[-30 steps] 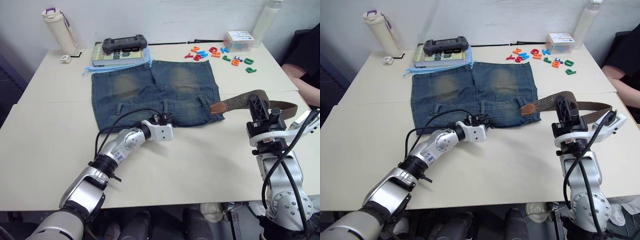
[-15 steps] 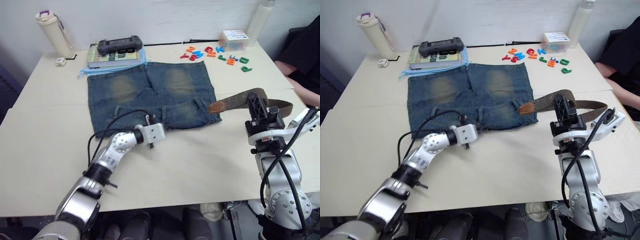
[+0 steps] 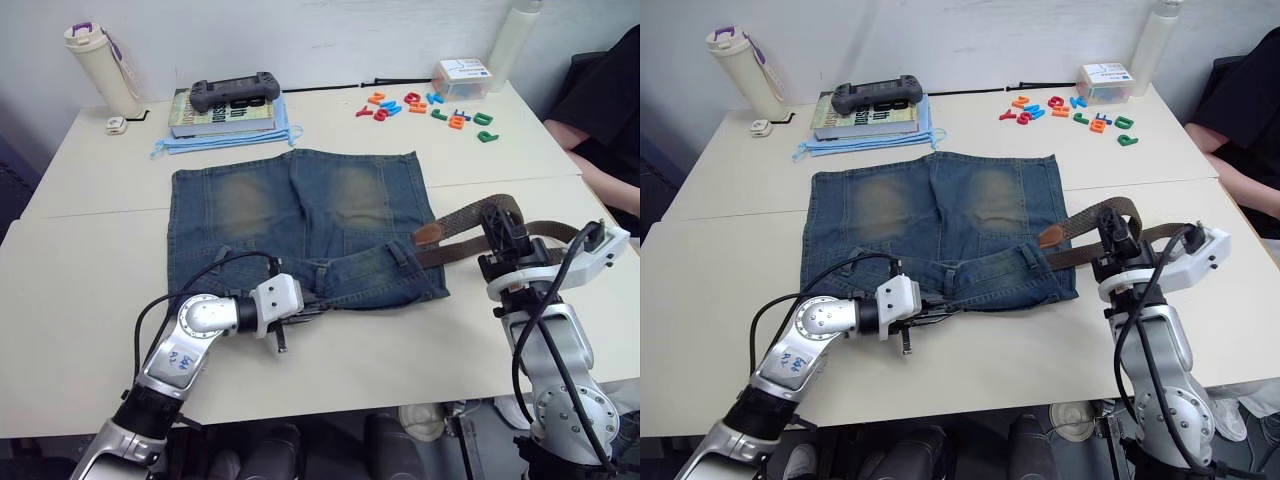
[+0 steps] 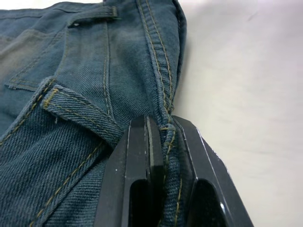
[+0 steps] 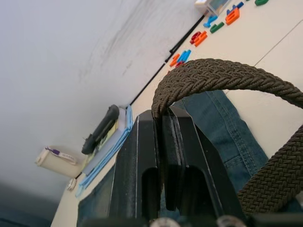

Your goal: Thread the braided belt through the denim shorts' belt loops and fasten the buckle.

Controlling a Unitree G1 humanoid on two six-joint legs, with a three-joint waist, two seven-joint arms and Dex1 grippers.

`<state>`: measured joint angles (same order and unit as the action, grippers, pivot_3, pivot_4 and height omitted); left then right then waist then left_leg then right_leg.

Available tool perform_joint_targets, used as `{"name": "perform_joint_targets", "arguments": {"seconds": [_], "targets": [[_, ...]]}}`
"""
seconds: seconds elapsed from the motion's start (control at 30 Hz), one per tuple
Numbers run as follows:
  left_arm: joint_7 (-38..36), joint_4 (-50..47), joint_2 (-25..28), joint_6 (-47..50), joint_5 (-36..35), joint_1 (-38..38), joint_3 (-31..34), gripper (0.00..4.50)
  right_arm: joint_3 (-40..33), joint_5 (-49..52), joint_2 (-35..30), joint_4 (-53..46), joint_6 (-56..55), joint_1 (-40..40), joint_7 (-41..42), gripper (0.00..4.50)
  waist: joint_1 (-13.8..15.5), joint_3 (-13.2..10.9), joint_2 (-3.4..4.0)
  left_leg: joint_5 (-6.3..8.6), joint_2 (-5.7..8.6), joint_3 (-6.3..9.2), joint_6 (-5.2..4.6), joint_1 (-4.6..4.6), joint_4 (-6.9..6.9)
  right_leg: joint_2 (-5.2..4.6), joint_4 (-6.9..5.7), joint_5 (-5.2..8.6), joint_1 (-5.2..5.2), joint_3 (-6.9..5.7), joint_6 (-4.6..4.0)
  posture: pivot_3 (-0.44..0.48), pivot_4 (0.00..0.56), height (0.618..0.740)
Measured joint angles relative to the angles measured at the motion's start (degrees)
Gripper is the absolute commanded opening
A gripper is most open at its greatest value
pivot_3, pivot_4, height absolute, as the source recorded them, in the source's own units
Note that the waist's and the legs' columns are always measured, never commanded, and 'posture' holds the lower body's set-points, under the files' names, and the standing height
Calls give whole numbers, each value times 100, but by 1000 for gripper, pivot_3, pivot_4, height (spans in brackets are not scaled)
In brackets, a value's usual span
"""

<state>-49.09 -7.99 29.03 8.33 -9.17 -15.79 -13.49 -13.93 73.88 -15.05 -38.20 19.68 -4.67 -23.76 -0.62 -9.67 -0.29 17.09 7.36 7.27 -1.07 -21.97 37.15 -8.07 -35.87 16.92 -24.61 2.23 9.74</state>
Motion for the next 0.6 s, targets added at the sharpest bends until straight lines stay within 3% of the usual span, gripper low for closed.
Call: {"name": "perform_joint_targets", "arguments": {"seconds": [0.27, 0.3, 0.37, 0.47, 0.6], "targets": [[-139, -300, -12, 851, -553, 84, 246, 116, 1, -74, -75, -75, 76, 62, -131, 0, 42, 0, 0, 1, -3, -1, 3, 2, 2, 6, 14, 1, 0, 2, -4, 0, 150, 740], [-136, -299, -37, 905, -605, 84, 264, 1132, 1, -83, -75, -73, 84, 62, -133, 0, 42, 0, 0, 1, -3, 0, 3, 2, 2, 6, 14, 1, 0, 2, -4, 0, 150, 740], [-156, -300, -59, 900, -622, 83, 263, 1799, 2, -110, -75, -41, 119, 61, -145, 0, 44, 0, 0, 1, -4, -1, 4, 2, 2, 6, 16, 1, 1, 2, -4, 0, 150, 740], [-139, -314, -72, 854, -621, 84, 263, 3270, 0, -132, -75, 53, 164, 60, -179, 0, 46, 0, 0, 1, -4, -1, 4, 2, 3, 6, 15, 0, 1, 2, -5, 0, 150, 740], [-138, -504, -48, 1120, -912, 102, 546, 3270, -4, -236, -75, 166, 179, -1, -186, 0, 39, 0, 0, 2, -9, -1, 7, 3, 2, 12, 16, 0, 0, 3, -7, 0, 150, 740]]}}
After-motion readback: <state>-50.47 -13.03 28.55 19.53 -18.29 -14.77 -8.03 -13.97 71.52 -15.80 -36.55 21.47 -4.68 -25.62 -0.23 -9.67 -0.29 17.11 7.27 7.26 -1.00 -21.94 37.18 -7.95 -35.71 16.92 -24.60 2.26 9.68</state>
